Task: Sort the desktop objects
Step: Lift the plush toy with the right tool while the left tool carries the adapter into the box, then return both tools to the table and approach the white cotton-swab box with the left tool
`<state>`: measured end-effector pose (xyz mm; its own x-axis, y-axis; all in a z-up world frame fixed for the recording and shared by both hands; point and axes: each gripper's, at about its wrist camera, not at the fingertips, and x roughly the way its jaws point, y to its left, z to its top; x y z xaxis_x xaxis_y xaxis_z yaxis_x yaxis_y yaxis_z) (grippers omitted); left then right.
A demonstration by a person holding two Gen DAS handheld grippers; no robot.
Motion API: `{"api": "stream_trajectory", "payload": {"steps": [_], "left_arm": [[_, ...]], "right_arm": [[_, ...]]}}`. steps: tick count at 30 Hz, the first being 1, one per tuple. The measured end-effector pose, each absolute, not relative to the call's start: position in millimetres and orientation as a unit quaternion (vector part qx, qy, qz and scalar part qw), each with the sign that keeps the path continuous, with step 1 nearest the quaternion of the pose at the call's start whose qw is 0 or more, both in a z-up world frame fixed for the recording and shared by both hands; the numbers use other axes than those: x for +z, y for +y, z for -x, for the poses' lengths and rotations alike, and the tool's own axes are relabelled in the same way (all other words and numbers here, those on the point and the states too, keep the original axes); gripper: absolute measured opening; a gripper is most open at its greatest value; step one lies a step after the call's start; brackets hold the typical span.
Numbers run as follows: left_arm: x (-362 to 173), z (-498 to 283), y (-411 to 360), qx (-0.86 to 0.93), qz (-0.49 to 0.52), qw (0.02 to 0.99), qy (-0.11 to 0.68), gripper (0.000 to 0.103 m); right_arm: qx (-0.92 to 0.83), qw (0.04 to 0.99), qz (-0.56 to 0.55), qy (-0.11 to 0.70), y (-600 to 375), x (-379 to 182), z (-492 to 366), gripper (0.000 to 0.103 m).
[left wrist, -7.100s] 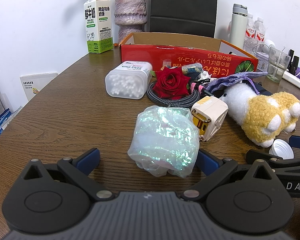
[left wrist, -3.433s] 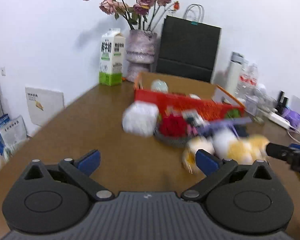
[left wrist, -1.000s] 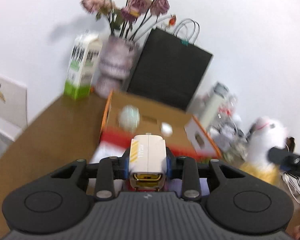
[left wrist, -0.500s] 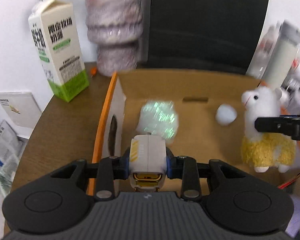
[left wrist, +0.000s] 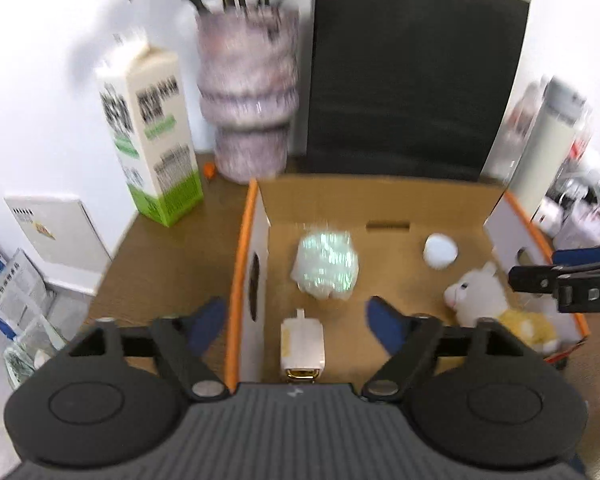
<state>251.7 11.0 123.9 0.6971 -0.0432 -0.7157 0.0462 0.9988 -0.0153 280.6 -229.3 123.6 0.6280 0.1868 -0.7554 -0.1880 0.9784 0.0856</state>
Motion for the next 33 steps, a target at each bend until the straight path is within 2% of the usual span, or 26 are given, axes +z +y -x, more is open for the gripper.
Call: {"api": "stream_trajectory", "payload": {"steps": [4,7,11,16,21,26,28,33], "left_arm": [[143.1,-218.9,18.6,-0.018,-0.001,0.932,0.361,0.096],[140.7,-181.2,23.4,-0.008,0.005,0.944,0.330,0.101],[112.1,-121.7,21.5,-0.029,-0.002,0.951,0.309,0.103],[66.1,-31.2,17.1,-0.032,0.011,0.959,0.280,0.103],[15.0,45.8,-0.9,0.007,-0.059,0.964,0.259,0.103],[7.1,64.4,5.1,-0.017,-0.041,0.963,0.267,0.103],[2.5,59.3,3.1,-0.014,-0.047,0.956,0.289,0.103],[0.1,57.2,6.3,-0.031,-0.033,0.952,0.303,0.103]], "right_arm": [[0.101,0.921,0.015,0.375,-219.7,151.3,-240.2,0.083],[0.096,0.941,-0.002,0.325,-219.9,148.1,-193.1,0.083],[0.082,0.956,-0.010,0.281,-216.7,110.0,-118.0,0.083],[0.089,0.951,0.006,0.297,-206.2,47.0,-34.6,0.083],[0.099,0.948,-0.007,0.301,-204.6,9.8,39.3,0.083],[0.106,0.957,-0.011,0.268,-211.8,12.4,67.8,0.088],[0.098,0.953,-0.029,0.284,-214.7,10.1,64.1,0.086],[0.088,0.961,-0.030,0.260,-214.2,10.0,66.9,0.086]]}}
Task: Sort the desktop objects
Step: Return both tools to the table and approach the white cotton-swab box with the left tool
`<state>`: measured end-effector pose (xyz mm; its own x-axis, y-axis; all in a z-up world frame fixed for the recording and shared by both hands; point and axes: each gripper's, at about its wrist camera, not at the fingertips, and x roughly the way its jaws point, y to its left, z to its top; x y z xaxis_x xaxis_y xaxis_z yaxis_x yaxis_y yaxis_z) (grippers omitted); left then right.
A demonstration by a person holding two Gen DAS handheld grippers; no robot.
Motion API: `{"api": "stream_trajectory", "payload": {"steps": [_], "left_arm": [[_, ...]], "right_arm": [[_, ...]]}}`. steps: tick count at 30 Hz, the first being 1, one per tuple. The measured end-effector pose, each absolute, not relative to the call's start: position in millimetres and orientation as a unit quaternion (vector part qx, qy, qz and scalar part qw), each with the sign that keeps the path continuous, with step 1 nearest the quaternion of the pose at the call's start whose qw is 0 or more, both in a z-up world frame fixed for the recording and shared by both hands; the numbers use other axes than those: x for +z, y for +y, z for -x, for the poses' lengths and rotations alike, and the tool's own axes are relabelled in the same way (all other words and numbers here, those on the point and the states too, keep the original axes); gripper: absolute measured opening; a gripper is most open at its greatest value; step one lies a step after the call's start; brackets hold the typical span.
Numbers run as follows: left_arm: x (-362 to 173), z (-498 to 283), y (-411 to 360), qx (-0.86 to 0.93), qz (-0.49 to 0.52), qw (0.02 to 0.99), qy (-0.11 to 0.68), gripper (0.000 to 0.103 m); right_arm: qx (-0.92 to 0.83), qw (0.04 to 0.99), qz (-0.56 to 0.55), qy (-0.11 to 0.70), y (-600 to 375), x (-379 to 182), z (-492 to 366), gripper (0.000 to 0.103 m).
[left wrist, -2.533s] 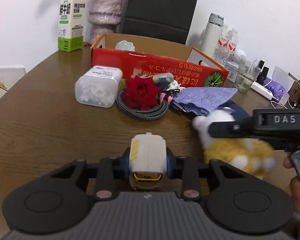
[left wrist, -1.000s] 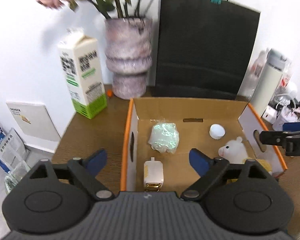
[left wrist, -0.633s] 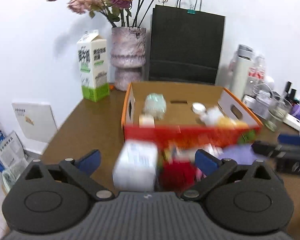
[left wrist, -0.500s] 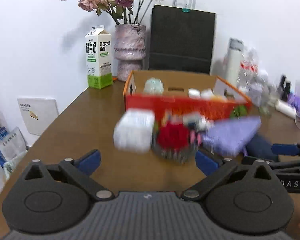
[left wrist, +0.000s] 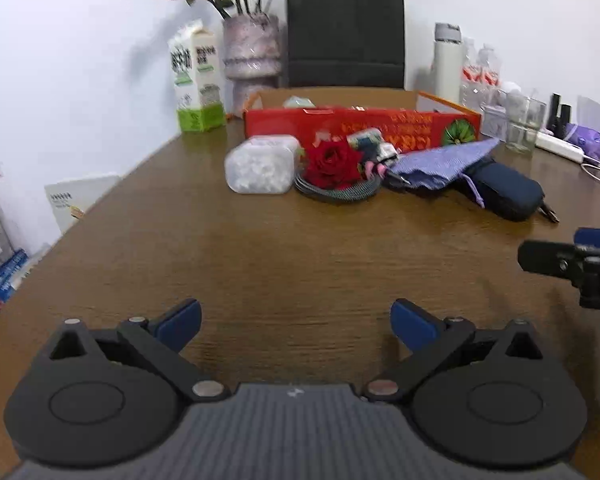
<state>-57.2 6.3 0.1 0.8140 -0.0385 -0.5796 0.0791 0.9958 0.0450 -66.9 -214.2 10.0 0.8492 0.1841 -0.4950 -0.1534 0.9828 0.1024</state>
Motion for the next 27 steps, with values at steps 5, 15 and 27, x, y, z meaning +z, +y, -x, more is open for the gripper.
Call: {"api": "stream_trajectory", "payload": {"steps": [5,15,27], "left_arm": [[-4.0,54.1,7.2,-0.036,-0.020,0.945,0.326,0.103],[13.5,50.1,26.8,-0.030,-0.011,0.953,0.301,0.103],[40.3,-23.3,75.4,0.008,-0.009,0.965,0.263,0.103]], "right_arm": [[0.093,0.958,-0.034,0.268,-214.0,7.6,61.4,0.086],[0.171,0.952,0.023,0.252,-174.2,29.3,23.6,0.084],[0.175,0.931,0.038,0.318,-95.9,11.5,-122.7,0.041]]}}
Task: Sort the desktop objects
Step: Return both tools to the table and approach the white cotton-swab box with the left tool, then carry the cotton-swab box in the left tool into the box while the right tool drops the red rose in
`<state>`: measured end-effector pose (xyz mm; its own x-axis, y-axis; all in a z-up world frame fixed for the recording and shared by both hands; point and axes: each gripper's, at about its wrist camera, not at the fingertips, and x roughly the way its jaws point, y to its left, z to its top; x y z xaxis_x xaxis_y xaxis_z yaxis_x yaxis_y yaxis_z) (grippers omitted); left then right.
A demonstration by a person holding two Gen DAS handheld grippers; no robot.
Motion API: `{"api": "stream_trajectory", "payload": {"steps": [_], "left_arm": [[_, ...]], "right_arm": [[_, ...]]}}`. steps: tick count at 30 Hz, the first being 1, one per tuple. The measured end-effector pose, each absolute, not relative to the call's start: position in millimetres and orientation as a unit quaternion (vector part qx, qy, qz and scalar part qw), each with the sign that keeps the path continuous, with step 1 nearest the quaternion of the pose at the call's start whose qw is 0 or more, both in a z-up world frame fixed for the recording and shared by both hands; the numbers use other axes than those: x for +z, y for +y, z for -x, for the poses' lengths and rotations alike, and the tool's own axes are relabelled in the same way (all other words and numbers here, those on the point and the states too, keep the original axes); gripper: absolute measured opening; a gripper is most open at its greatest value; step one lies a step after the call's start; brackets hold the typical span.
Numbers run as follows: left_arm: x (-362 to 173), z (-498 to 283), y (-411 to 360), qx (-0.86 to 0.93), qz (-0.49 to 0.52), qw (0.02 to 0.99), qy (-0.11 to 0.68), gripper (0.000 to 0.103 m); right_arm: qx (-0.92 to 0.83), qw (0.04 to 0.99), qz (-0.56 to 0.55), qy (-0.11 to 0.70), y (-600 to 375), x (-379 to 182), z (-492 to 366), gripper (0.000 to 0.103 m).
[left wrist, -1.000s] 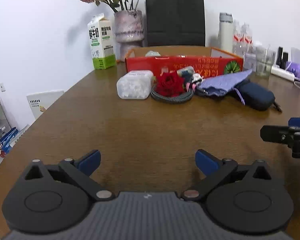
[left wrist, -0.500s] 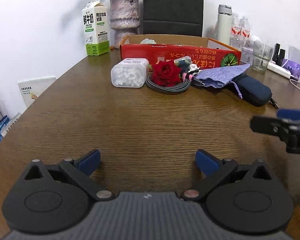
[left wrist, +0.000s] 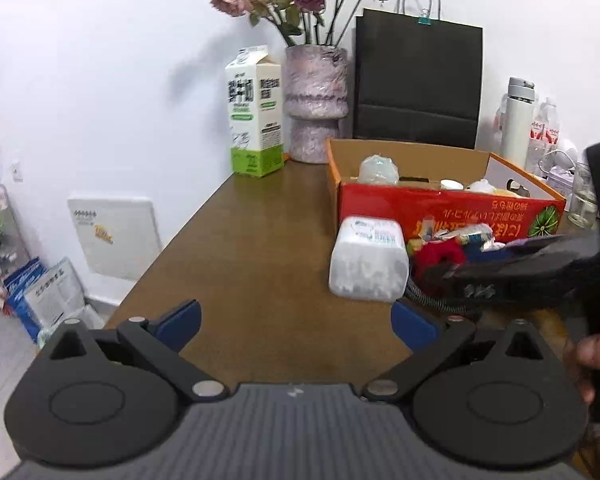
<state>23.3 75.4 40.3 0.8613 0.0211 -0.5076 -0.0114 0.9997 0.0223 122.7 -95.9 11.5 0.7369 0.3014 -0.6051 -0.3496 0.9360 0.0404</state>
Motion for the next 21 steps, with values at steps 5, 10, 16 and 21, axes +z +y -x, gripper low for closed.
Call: {"api": "stream_trajectory", "payload": {"steps": [5,10,16,21], "left_arm": [[35.5,-57.7,64.4,-0.047,-0.001,0.961,0.272,0.103],[26.5,-112.4,43.4,-0.072,0.009,0.953,0.295,0.103],[13.1,-158.7,39.4,-0.067,0.057,0.937,0.337,0.070],[18.8,-134.6,40.9,-0.056,0.048,0.941,0.331,0.068]], "right_arm": [[0.182,0.944,0.003,0.277,-119.5,34.3,-96.5,0.033],[0.164,0.956,-0.056,0.236,-165.7,66.3,-69.4,0.033],[0.153,0.957,-0.096,0.225,-198.7,76.2,-48.9,0.033],[0.144,0.956,-0.110,0.232,-210.4,76.4,-34.6,0.033]]}}
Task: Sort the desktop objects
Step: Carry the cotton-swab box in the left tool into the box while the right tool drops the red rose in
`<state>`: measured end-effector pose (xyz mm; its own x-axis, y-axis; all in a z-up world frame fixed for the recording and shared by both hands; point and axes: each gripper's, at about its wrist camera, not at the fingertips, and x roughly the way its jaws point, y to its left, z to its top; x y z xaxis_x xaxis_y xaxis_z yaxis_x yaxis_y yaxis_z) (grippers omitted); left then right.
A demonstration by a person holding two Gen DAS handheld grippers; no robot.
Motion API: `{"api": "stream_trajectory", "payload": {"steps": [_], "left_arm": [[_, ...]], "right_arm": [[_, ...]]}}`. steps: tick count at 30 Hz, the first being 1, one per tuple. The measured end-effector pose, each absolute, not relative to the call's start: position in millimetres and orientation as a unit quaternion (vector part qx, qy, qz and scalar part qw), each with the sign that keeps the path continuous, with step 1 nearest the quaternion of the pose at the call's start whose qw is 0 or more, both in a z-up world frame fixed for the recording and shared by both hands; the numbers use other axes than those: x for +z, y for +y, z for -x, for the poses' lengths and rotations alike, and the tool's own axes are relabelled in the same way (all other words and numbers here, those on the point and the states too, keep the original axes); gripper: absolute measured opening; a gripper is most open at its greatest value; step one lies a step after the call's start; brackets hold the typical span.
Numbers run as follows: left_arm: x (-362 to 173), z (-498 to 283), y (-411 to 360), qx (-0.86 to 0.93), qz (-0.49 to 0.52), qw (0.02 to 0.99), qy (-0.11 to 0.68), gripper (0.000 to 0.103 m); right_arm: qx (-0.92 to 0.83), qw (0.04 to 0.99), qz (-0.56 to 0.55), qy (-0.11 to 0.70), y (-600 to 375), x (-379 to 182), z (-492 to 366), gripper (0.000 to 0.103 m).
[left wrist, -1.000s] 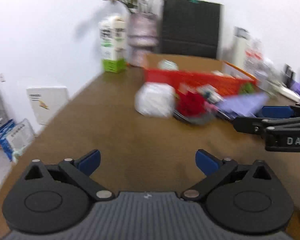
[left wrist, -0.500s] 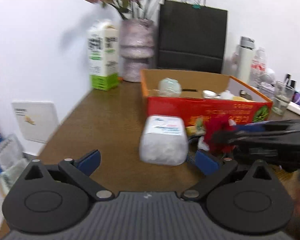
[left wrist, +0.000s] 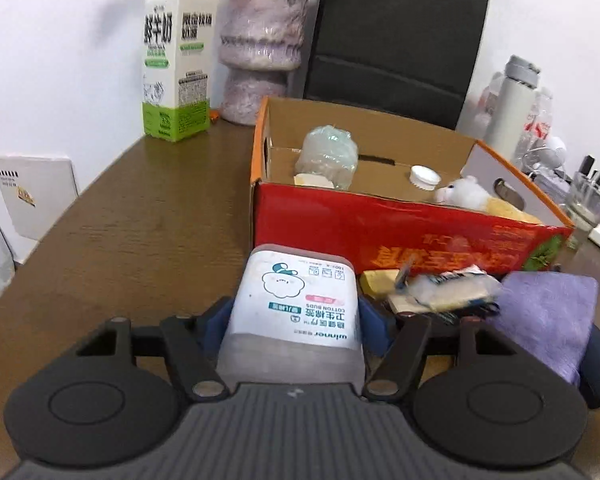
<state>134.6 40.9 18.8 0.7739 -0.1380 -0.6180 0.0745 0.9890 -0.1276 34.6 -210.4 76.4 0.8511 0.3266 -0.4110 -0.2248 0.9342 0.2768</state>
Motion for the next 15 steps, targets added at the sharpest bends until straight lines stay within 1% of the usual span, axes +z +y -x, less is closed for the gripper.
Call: {"api": "stream_trajectory", "payload": {"steps": [3,6,8,10,12,15], "left_arm": [[40.3,-104.1,43.9,-0.053,0.050,0.954,0.292,0.067],[75.4,-89.3,47.8,-0.064,0.070,0.964,0.250,0.068],[103.3,-95.7,48.6,-0.079,0.094,0.966,0.228,0.068],[126.8,-119.1,46.6,-0.105,0.124,0.959,0.231,0.068],[147.9,-153.7,36.6,-0.117,0.140,0.953,0.243,0.068],[164.1,-212.2,8.8,-0.138,0.115,0.947,0.265,0.068]], "right_arm": [[0.145,0.960,-0.108,0.212,-217.3,90.2,-27.0,0.033],[0.150,0.967,-0.104,0.180,-227.7,118.0,-30.3,0.033],[0.149,0.971,-0.099,0.157,-234.6,141.0,-46.6,0.033],[0.140,0.974,-0.096,0.149,-240.7,161.0,-72.8,0.033],[0.141,0.968,-0.115,0.170,-249.1,176.7,-114.2,0.033],[0.162,0.939,-0.177,0.247,-263.4,179.7,-192.5,0.033]]}}
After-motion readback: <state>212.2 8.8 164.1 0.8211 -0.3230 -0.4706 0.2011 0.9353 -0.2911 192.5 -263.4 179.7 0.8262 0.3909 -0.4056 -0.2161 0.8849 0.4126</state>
